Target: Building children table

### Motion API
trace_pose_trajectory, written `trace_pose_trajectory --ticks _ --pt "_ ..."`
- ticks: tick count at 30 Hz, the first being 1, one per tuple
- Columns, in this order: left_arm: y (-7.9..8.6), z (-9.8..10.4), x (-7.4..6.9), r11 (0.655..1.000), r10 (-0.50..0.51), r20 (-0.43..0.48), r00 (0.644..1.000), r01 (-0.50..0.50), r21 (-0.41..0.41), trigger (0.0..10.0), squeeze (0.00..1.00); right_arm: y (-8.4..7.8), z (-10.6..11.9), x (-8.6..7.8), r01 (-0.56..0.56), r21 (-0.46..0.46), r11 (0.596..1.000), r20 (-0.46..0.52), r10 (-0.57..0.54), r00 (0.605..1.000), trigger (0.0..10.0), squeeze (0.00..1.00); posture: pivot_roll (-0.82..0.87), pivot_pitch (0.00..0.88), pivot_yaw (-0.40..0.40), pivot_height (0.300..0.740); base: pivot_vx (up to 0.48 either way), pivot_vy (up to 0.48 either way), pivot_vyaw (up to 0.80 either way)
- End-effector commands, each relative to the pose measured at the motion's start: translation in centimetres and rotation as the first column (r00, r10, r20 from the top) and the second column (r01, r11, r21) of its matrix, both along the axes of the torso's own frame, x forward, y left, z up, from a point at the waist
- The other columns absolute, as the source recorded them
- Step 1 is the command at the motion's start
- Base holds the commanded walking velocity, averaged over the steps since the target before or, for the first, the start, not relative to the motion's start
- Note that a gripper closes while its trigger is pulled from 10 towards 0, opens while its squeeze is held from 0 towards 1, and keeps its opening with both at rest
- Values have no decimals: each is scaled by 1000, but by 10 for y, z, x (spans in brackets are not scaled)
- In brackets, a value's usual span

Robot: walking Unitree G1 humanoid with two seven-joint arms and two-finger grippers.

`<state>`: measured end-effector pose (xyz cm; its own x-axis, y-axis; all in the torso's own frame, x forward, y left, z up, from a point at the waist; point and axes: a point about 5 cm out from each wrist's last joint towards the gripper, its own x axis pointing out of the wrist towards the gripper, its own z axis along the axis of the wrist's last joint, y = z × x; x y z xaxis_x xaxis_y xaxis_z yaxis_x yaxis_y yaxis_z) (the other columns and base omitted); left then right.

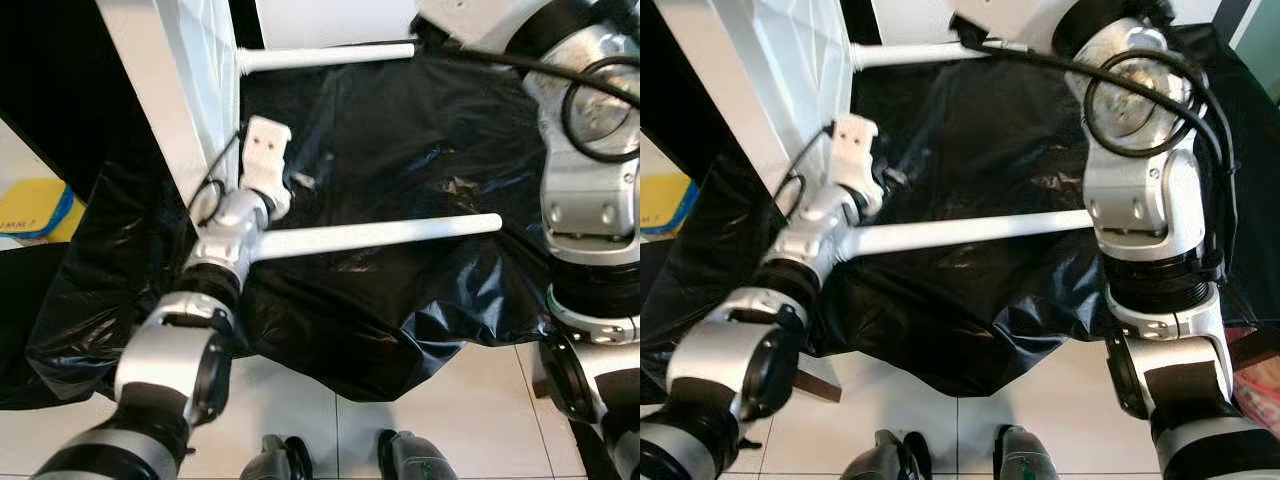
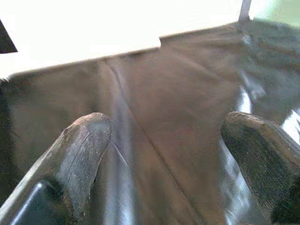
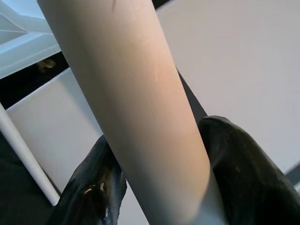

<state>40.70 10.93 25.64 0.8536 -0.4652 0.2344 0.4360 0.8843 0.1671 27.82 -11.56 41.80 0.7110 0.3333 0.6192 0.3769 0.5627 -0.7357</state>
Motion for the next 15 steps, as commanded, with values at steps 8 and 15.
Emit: trace_pose_trajectory --ticks 8,15 --pt "62 54 -5 678 721 92 687 -670 -302 10000 0 -45 17 -16 -6 396 918 74 -26 997 10000 0 -281 176 102 740 0 0 0" --pt "31 138 -31 771 632 370 681 -501 -394 10000 0 -96 -11 -32 110 655 747 73 -207 976 10000 0 -250 180 107 740 0 0 0"
